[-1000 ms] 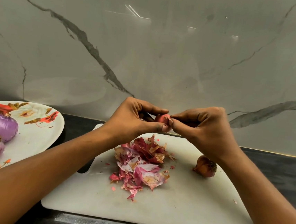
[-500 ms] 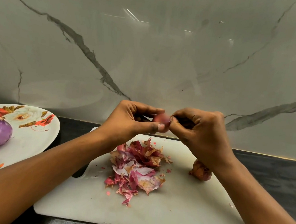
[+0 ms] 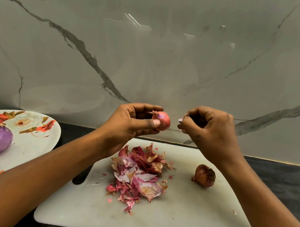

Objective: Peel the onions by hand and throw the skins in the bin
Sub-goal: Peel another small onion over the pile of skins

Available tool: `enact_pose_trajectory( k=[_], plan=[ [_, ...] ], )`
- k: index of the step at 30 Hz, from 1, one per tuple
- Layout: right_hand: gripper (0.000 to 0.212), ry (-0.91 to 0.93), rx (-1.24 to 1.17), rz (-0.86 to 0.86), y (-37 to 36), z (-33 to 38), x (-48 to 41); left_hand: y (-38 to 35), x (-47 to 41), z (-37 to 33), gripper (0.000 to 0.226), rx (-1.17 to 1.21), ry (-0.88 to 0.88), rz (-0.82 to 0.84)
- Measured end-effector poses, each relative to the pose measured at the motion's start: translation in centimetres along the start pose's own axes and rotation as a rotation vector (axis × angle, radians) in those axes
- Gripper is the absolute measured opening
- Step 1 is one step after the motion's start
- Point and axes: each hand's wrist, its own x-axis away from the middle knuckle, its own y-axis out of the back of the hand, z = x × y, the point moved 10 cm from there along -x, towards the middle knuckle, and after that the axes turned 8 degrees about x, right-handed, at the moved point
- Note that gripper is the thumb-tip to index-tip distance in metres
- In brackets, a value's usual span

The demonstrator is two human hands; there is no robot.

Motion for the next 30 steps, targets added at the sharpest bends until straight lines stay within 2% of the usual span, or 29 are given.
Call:
enact_pose_trajectory(
  k=[5, 8, 11, 13, 16, 21, 30],
  plan=[
    [0.03, -0.025, -0.031, 0.123, -1.5, 0.2, 0.4, 0.0, 0.0, 0.3, 0.042, -0.006, 0.011, 0.0],
    [0.022, 0.035, 0.025, 0.16, -2.0, 0.8, 0.7, -0.4, 0.1, 0.4, 0.046, -0.067, 0.014, 0.028],
    [0.012, 0.04, -0.037, 0.146, -1.6, 1.2, 0.6, -0.9, 0.2, 0.3, 0.05, -0.121, 0.012, 0.058],
    [0.016, 0.039, -0.093, 0.166, -1.6, 1.5, 0.7, -1.1, 0.3, 0.4, 0.053, -0.138, 0.018, 0.069],
    [0.028, 0.073, -0.129, 0.221, -2.2, 1.8, 0.9, -1.2, 0.4, 0.4, 0.045, -0.18, 0.012, 0.086],
    [0.024, 0.101, -0.17, 0.213, -2.2, 1.7, 0.4, -1.2, 0.5, 0.4, 0.041, -0.188, 0.004, 0.09],
    [0.014, 0.195, 0.078, 0.131, -2.3, 2.2, 0.7, -1.4, 0.4, 0.3, 0.051, -0.141, 0.004, 0.085]
  ],
)
